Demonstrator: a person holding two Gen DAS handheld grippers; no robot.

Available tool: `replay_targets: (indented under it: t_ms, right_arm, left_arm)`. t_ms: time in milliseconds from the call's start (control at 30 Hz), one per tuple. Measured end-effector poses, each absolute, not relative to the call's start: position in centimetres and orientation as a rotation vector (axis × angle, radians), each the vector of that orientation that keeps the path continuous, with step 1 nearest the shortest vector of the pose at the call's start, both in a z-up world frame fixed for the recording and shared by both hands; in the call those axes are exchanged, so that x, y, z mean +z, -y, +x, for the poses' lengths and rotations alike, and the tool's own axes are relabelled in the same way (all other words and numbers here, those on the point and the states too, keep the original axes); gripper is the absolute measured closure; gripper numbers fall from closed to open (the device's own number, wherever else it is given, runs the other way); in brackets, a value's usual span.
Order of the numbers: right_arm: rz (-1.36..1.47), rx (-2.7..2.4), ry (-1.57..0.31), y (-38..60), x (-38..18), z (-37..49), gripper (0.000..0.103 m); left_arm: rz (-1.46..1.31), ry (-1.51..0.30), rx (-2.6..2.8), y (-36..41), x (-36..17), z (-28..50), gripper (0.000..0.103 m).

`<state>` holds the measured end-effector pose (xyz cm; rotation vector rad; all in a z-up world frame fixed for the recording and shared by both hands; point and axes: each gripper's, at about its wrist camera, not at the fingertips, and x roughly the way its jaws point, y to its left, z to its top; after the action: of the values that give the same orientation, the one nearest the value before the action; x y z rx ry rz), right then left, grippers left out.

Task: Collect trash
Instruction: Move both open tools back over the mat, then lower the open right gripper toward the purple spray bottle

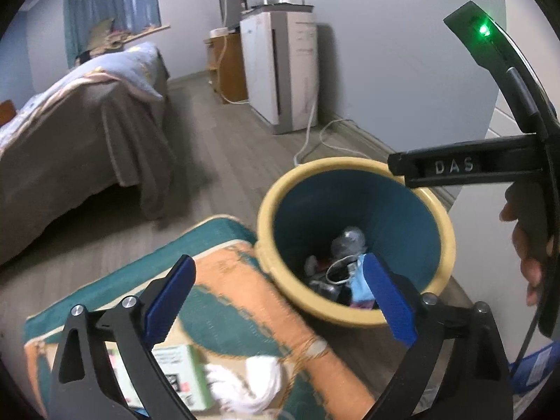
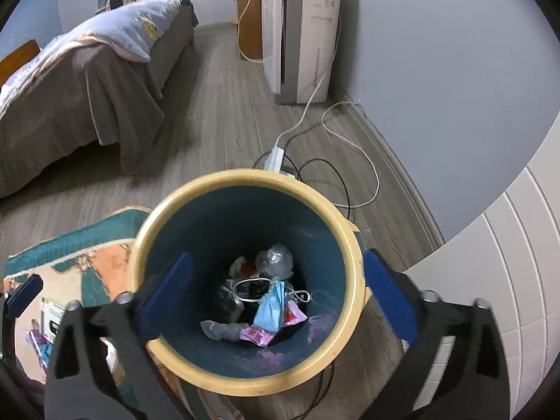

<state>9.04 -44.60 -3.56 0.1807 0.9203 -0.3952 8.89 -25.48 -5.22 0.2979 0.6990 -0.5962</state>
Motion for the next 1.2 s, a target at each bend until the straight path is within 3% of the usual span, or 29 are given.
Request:
replay_targets:
  t_ms: [633,1200]
  right_arm:
    - [0.092,-0.122,-0.906,29.8,-0.9,4.2,0.006]
    - [-0.019,-0.002,-0.953,18.2,-4.1,4.1,0.006]
  left_arm:
    - [0.233,-0.602,-0.176,5.6,3.3,1.2,0.005]
    - [0.118,-0.778,-0.1,-4.8,-2.6,1.3,0.005]
